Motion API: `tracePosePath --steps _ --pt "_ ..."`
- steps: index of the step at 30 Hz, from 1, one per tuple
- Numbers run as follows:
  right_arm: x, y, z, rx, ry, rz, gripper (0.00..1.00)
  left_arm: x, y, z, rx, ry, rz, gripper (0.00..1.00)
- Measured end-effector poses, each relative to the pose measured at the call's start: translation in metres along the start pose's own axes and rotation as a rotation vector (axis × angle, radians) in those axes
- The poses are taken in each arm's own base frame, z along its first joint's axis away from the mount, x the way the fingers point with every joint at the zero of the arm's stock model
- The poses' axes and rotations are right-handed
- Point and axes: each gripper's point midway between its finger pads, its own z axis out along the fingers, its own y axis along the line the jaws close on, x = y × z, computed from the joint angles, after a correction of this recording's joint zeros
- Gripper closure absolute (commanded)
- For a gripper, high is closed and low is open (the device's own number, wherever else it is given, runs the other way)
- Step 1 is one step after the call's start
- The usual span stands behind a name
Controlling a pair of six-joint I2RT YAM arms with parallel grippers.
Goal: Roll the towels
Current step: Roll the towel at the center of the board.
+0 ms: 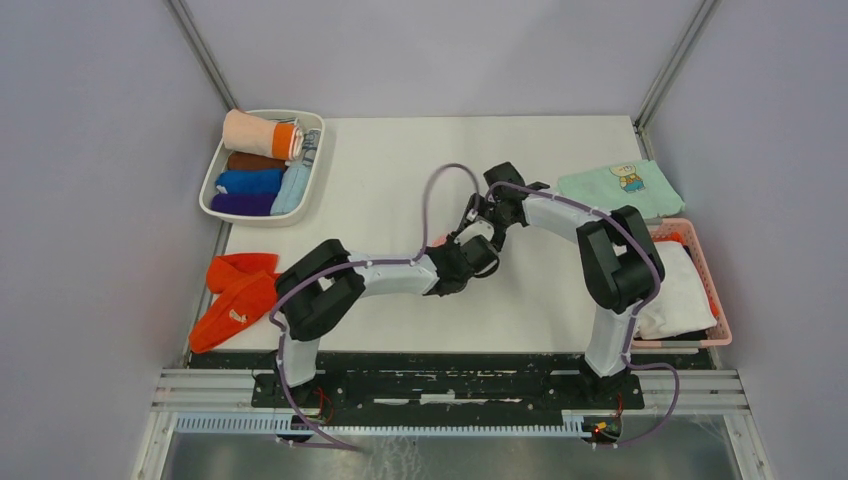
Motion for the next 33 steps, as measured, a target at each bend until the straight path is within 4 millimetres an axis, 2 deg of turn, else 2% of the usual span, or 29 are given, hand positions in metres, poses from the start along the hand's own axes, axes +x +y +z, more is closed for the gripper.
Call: tracePosePath --steps 7,10,15,20,25,29,33 --pt "-0.018 -0.001 -0.023 -0.119 -0.042 -0.005 0.22 -0.010 0.015 0.014 0.116 0.034 -0.221 0.69" --pt "-0.020 0.000 -0.024 -0.167 -0.044 0.000 0.23 -0.012 0.017 0.015 0.152 0.044 -0.258 0.69" --pt "-0.013 0.009 -0.015 -0.261 -0.016 0.022 0.25 -0.012 0.019 0.016 0.234 0.049 -0.349 0.68" --pt "-0.015 0.020 -0.001 -0.348 -0.003 0.050 0.25 -0.012 0.020 0.016 0.312 0.053 -0.430 0.68" --pt "-0.015 0.022 0.016 -0.382 0.018 0.078 0.29 -0.015 0.018 0.016 0.343 0.049 -0.459 0.67" --pt "-0.013 0.028 0.024 -0.420 0.037 0.083 0.34 -0.015 0.017 0.017 0.345 0.043 -0.464 0.66" --pt "-0.010 0.034 0.030 -0.410 0.042 0.068 0.44 -0.015 0.018 0.016 0.345 0.035 -0.466 0.61"
